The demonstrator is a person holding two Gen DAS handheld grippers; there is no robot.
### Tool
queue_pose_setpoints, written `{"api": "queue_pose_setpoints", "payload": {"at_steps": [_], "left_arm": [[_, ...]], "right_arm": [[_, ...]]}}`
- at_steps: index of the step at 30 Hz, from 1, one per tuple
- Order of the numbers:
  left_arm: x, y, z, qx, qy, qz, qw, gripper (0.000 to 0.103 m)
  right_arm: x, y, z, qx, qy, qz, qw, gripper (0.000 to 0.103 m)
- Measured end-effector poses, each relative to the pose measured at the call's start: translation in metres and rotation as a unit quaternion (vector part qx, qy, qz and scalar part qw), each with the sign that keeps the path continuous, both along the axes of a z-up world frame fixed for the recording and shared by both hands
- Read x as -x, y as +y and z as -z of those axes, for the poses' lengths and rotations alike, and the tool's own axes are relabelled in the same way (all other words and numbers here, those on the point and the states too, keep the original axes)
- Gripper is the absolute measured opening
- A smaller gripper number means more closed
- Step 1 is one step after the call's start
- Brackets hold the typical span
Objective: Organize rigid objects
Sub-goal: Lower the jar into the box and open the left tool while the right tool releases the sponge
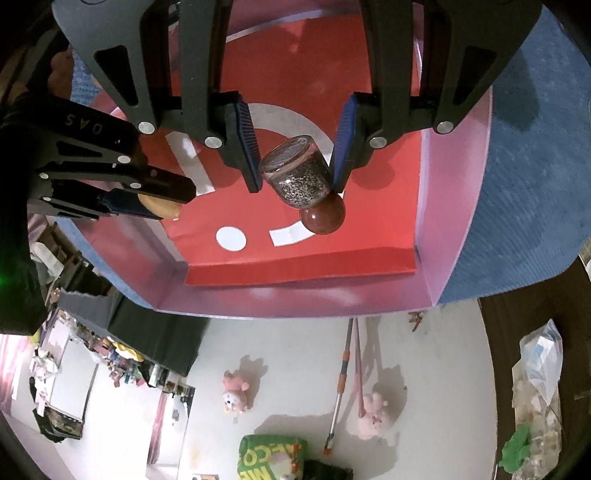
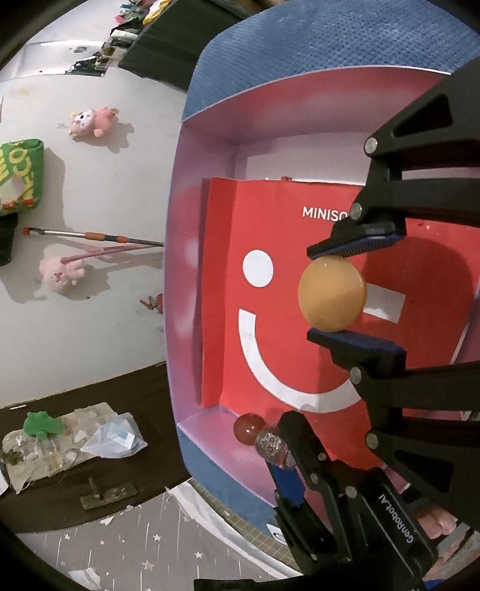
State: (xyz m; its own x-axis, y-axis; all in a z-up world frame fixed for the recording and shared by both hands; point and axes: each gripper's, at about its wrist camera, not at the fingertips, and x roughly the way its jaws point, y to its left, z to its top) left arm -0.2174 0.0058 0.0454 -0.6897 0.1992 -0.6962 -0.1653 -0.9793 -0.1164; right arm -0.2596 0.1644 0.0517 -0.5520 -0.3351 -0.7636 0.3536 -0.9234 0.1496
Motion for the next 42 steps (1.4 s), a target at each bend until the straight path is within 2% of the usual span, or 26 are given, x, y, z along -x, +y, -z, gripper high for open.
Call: {"api": "queue_pose_setpoints", "payload": {"at_steps": [12, 15, 20, 42], "left_arm": [[0.012, -0.003, 0.021, 0.0, -0.066, -0.01, 0.9978, 0.035], [0.016, -0.01, 0.025, -0.021, -0.089, -0.011, 0.9957, 0.035], [0.014, -0.005, 0.026, -0.01, -0.092, -0.012, 0.9956, 0.035], [0.014, -0.003, 0.024, -0.004, -0.096, -0.018, 0.9952, 0.036]], "right_arm": [[0.01, 0.001, 0.017, -0.004, -0.033, 0.005, 0.999, 0.04], [0.011, 0.003, 0.021, -0.003, -0.041, 0.008, 0.999, 0.04], [0.01, 0.001, 0.022, -0.008, -0.04, 0.01, 0.999, 0.04], [0.009, 0.001, 0.02, -0.011, -0.041, 0.008, 0.999, 0.04]]}}
